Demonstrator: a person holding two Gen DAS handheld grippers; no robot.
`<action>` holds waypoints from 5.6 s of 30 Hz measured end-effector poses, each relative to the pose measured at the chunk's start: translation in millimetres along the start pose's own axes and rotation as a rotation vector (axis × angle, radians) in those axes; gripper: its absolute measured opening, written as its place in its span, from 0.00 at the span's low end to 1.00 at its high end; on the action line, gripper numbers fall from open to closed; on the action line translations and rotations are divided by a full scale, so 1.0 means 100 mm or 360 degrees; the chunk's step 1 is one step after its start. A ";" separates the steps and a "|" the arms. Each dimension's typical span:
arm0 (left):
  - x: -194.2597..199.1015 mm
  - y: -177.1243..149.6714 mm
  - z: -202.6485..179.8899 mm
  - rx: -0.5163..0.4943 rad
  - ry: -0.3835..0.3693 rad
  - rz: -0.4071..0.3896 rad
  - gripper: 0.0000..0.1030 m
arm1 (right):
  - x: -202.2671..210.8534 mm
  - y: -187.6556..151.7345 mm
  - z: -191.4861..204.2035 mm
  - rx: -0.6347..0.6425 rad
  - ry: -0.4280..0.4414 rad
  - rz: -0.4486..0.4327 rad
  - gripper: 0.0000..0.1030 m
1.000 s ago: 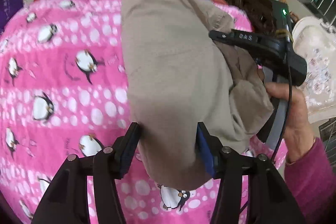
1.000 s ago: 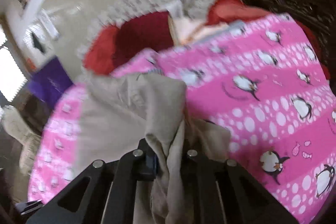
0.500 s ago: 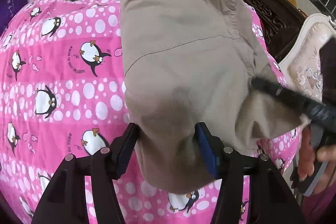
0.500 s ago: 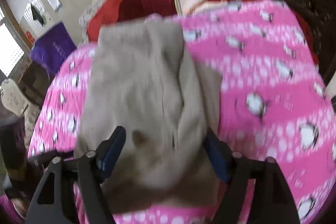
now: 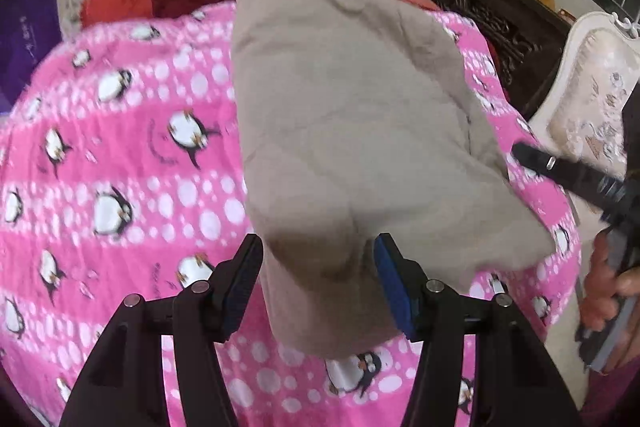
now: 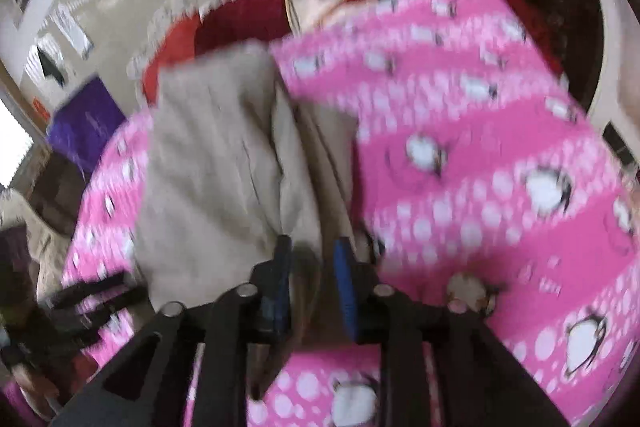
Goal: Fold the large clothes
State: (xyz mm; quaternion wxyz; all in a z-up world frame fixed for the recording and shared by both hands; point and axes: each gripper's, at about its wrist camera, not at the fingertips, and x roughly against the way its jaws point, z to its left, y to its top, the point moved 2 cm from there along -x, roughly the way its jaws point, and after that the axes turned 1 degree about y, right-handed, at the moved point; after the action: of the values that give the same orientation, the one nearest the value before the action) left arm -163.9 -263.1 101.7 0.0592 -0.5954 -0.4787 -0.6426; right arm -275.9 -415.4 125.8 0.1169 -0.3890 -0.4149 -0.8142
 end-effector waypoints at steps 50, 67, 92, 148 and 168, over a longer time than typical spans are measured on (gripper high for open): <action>-0.43 0.20 0.67 0.0487 -0.0500 0.0104 0.52 | -0.62 0.25 -0.34 -0.0064 0.0139 -0.0013 0.87; -0.19 0.30 0.56 0.0396 -0.0618 0.0092 0.14 | -0.85 0.31 0.12 -0.0095 0.0441 0.0196 0.30; 1.01 -0.97 0.79 0.0276 -0.0212 -0.0013 0.29 | 0.08 -0.34 1.55 0.0440 0.0392 0.0199 0.58; 0.60 -1.19 0.51 0.0147 -0.0013 0.0101 0.33 | -0.06 -0.84 1.11 0.0400 0.0070 0.0181 0.07; 0.56 -1.20 0.48 0.0134 0.0011 0.0097 0.35 | 0.39 -1.04 1.31 0.0499 0.0173 0.0224 0.38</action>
State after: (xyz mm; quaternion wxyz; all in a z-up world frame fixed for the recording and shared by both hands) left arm -222.9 -138.1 74.9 0.1056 -0.6045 -0.4867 -0.6218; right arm -284.8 -244.5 139.5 0.2550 -0.3496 -0.5015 -0.7492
